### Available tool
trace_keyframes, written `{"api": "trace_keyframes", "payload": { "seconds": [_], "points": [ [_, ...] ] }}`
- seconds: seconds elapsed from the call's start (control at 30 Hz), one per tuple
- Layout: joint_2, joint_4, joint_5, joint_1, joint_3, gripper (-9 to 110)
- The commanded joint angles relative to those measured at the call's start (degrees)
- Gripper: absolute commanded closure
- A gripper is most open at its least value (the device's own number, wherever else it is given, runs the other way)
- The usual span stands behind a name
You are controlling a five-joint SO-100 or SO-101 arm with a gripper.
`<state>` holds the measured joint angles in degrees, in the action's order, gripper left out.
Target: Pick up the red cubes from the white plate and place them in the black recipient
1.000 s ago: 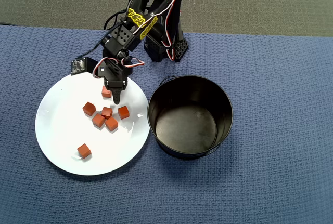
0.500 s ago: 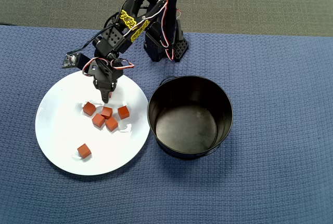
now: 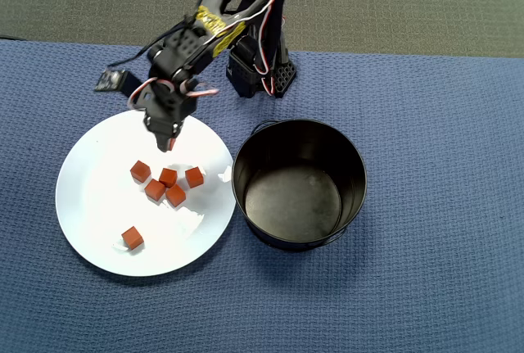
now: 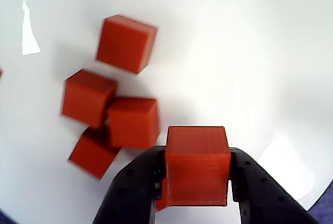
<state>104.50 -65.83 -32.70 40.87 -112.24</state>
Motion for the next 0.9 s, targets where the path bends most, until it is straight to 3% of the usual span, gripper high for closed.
{"api": "trace_keyframes", "payload": {
  "seconds": [0.0, 0.17, 0.4, 0.5, 0.6, 0.87],
  "points": [
    [10.81, -7.91, 7.29, -8.00, 8.17, 101],
    [18.98, -12.04, 16.61, -20.83, 11.34, 102],
    [17.67, -14.85, 27.69, -42.19, 14.33, 102],
    [16.08, -15.56, 26.46, -49.13, 11.07, 73],
    [14.94, -14.50, 23.73, -45.09, 10.28, 69],
    [8.79, -8.88, 6.33, -18.54, 11.95, 73]
  ]
}}
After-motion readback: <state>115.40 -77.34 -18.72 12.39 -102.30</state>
